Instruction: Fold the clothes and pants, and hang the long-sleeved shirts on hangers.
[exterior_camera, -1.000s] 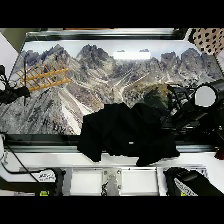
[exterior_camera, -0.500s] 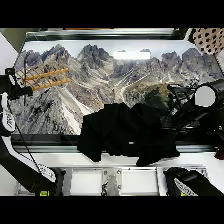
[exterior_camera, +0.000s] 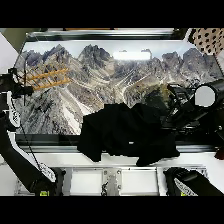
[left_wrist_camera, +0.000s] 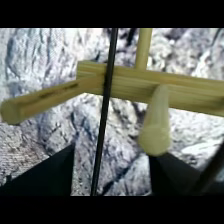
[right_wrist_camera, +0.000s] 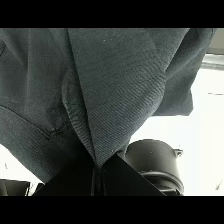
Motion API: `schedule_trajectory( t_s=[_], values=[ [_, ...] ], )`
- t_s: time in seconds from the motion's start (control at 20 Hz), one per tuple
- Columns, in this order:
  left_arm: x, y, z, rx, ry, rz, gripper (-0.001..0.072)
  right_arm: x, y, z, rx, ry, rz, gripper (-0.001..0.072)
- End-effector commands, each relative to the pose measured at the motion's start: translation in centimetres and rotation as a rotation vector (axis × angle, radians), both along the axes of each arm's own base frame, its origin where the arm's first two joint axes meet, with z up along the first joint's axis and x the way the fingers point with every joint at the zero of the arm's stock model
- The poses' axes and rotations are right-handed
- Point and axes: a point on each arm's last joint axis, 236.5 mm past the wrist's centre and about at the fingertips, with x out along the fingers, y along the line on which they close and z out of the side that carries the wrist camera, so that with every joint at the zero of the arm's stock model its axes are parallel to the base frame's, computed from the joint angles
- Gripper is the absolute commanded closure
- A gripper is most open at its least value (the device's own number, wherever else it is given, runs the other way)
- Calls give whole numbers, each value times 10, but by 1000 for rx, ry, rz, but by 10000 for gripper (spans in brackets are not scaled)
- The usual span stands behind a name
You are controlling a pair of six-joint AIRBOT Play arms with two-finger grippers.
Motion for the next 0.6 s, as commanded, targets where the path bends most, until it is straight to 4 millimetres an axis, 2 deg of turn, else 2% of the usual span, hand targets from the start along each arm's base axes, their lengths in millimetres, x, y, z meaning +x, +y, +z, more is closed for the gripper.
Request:
schedule_trajectory(
  t_s=[0.0, 0.15, 0.2, 0.45, 0.55],
  values=[
    [-5, -1, -4, -10, 23, 5, 372, 0, 0, 0, 0, 1, 1, 701],
    [-6, -3, -5, -16, 29, 8, 654, 0, 0, 0, 0, 1, 1, 701],
    [-7, -3, -5, -16, 31, 8, 693, 0, 0, 0, 0, 1, 1, 700],
    [-8, -6, -2, -11, 48, 1, 693, 0, 0, 0, 0, 1, 1, 701],
    [-4, -10, 12, 0, 32, -19, 693, 0, 0, 0, 0, 1, 1, 701]
  ],
)
